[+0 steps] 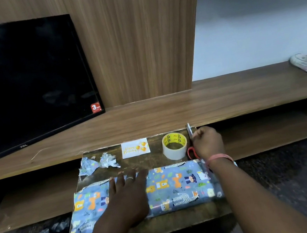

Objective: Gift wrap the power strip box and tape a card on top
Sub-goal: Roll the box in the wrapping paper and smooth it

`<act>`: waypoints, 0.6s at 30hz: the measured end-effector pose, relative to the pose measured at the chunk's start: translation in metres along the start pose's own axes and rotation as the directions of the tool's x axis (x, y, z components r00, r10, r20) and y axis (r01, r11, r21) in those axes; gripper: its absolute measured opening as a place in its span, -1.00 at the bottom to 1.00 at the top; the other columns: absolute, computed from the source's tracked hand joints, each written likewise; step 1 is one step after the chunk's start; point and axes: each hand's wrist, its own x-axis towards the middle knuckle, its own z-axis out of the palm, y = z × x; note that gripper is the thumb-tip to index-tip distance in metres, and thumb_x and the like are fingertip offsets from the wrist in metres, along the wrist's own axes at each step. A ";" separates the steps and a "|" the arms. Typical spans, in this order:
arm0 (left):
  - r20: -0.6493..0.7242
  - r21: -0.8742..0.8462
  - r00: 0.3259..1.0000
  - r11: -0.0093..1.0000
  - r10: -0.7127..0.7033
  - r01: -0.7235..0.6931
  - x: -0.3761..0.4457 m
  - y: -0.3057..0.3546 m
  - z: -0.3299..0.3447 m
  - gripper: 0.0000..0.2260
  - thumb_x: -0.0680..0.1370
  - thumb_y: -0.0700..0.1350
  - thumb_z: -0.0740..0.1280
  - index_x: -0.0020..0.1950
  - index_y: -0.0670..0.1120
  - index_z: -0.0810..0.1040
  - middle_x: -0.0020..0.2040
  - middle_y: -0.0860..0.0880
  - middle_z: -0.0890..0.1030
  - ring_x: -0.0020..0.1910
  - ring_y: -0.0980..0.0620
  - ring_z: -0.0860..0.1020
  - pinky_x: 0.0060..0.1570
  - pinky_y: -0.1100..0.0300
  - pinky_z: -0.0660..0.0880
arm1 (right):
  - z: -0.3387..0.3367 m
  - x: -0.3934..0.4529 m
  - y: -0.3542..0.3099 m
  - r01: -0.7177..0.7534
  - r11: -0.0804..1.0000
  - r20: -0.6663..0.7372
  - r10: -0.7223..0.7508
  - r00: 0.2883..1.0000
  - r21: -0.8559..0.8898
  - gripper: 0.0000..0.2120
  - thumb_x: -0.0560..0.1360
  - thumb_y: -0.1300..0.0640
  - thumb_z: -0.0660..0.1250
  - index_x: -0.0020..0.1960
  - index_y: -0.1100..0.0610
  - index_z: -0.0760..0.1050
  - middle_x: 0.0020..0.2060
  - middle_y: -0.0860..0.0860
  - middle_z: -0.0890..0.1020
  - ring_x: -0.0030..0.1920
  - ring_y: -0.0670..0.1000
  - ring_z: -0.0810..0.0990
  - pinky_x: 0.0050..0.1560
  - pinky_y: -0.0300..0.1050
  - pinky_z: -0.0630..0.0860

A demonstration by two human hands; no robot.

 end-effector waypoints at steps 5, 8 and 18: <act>-0.001 0.003 1.000 1.000 -0.003 0.003 0.004 0.001 -0.003 -0.33 0.63 -0.13 0.18 0.65 0.12 -0.09 0.67 -0.05 -0.02 0.64 -0.21 -0.09 0.60 -0.15 -0.15 | 0.022 0.051 0.001 -0.064 0.982 0.063 0.076 0.995 -0.176 -0.87 0.49 0.15 0.39 -0.08 0.23 0.60 -0.03 0.22 0.68 0.01 0.24 0.64 -0.11 -0.13 0.46; 0.000 -0.011 1.000 1.000 -0.006 0.006 0.003 0.004 -0.008 -0.34 0.62 -0.12 0.20 0.63 0.12 -0.06 0.66 -0.03 0.02 0.63 -0.19 -0.05 0.59 -0.13 -0.08 | 0.036 0.062 0.002 -0.059 0.959 0.119 0.095 0.988 -0.277 -0.82 0.50 0.12 0.43 -0.02 0.25 0.59 0.00 0.23 0.67 0.03 0.24 0.65 -0.15 -0.12 0.43; 0.058 -0.105 0.998 0.994 -0.001 0.007 0.001 0.000 -0.014 -0.29 0.58 -0.18 0.24 0.62 0.15 -0.05 0.66 -0.04 -0.05 0.63 -0.22 -0.15 0.59 -0.15 -0.11 | 0.016 0.063 -0.031 0.136 0.986 -0.018 -0.135 0.991 0.096 -0.89 0.46 0.20 0.50 -0.10 0.21 0.58 -0.23 0.08 0.63 -0.17 0.10 0.60 -0.20 -0.18 0.44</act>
